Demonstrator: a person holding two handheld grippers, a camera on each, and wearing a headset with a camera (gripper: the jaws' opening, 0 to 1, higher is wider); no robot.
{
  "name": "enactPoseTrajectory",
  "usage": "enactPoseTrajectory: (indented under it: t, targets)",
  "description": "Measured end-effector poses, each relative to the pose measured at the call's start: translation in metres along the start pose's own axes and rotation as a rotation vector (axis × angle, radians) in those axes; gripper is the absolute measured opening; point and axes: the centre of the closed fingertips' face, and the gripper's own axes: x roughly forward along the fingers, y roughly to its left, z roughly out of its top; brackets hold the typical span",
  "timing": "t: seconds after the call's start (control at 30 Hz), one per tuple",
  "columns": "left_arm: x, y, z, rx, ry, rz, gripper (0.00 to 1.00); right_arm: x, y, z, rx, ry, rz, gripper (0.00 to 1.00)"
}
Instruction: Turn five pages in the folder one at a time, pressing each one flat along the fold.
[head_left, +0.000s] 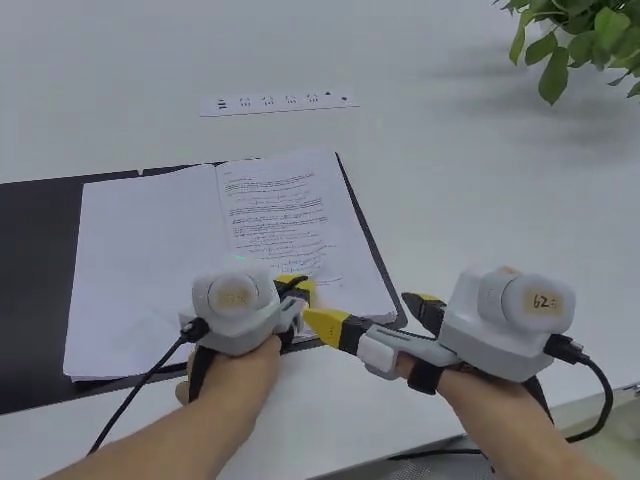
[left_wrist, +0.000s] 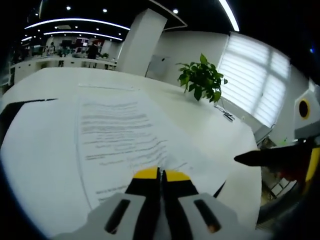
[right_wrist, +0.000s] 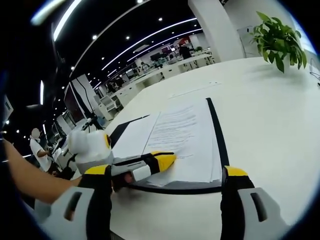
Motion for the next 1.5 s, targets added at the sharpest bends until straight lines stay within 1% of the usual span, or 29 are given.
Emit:
enactPoseTrajectory:
  t: [0.07, 0.17, 0.2, 0.27, 0.33, 0.47, 0.53, 0.63, 0.73, 0.77, 0.83, 0.87, 0.97, 1.03, 1.1, 1.27, 1.3, 1.37, 1.5]
  targets:
    - [0.000, 0.000, 0.000, -0.008, 0.000, -0.001, 0.00, 0.000, 0.000, 0.000, 0.010, -0.004, 0.000, 0.91]
    - [-0.001, 0.000, 0.001, -0.054, -0.007, -0.005, 0.00, 0.000, 0.000, 0.000, 0.013, -0.006, 0.001, 0.90]
    - [-0.001, 0.000, 0.002, -0.098, -0.010, -0.008, 0.00, 0.000, 0.000, 0.000, 0.014, -0.009, 0.001, 0.90]
    - [-0.002, 0.000, 0.002, -0.085, -0.009, -0.011, 0.00, 0.000, 0.000, 0.002, 0.014, -0.017, 0.002, 0.90]
    - [-0.002, 0.000, 0.002, -0.094, -0.012, -0.014, 0.00, 0.000, 0.002, 0.004, 0.018, -0.023, 0.006, 0.89]
    - [-0.001, -0.001, 0.002, -0.081, -0.009, -0.014, 0.00, 0.005, 0.003, 0.003, 0.030, -0.021, 0.018, 0.88]
    - [-0.001, -0.001, 0.002, -0.082, -0.009, -0.014, 0.00, 0.009, 0.003, 0.001, 0.055, -0.009, 0.028, 0.85]
    - [-0.001, -0.001, 0.001, -0.075, -0.009, -0.014, 0.00, 0.014, 0.002, 0.001, 0.078, -0.014, 0.032, 0.83]
    - [-0.001, -0.001, 0.001, -0.072, -0.009, -0.014, 0.00, 0.020, -0.004, -0.001, 0.130, -0.009, 0.021, 0.81]
    - [-0.001, -0.001, 0.002, -0.071, -0.010, -0.014, 0.00, 0.020, -0.006, -0.001, 0.136, -0.008, 0.015, 0.81]
    - [-0.001, -0.001, 0.001, -0.070, -0.010, -0.014, 0.00, 0.022, -0.009, -0.001, 0.168, -0.016, 0.008, 0.79]
    - [-0.001, -0.001, 0.002, -0.069, -0.010, -0.015, 0.00, 0.023, -0.010, -0.003, 0.203, -0.013, 0.010, 0.77]
    - [-0.001, -0.001, 0.002, -0.065, -0.011, -0.014, 0.00, 0.022, -0.017, -0.002, 0.225, -0.027, -0.004, 0.70]
    - [-0.001, 0.000, 0.002, -0.063, -0.012, -0.013, 0.00, 0.022, -0.018, -0.002, 0.256, -0.028, -0.007, 0.65]
    - [-0.001, 0.000, 0.002, -0.062, -0.013, -0.013, 0.00, 0.023, -0.022, -0.002, 0.270, -0.033, -0.018, 0.60]
    - [-0.001, 0.000, 0.002, -0.061, -0.013, -0.013, 0.00, 0.024, -0.028, -0.004, 0.310, -0.033, -0.035, 0.53]
    - [-0.001, 0.000, 0.002, -0.059, -0.013, -0.013, 0.00, 0.024, -0.028, -0.004, 0.321, -0.040, -0.039, 0.51]
    - [-0.001, 0.000, 0.002, -0.059, -0.013, -0.013, 0.00, 0.023, -0.030, -0.005, 0.325, -0.038, -0.048, 0.48]
    - [-0.001, 0.001, 0.002, -0.056, -0.014, -0.012, 0.00, 0.022, -0.035, -0.006, 0.335, -0.041, -0.065, 0.38]
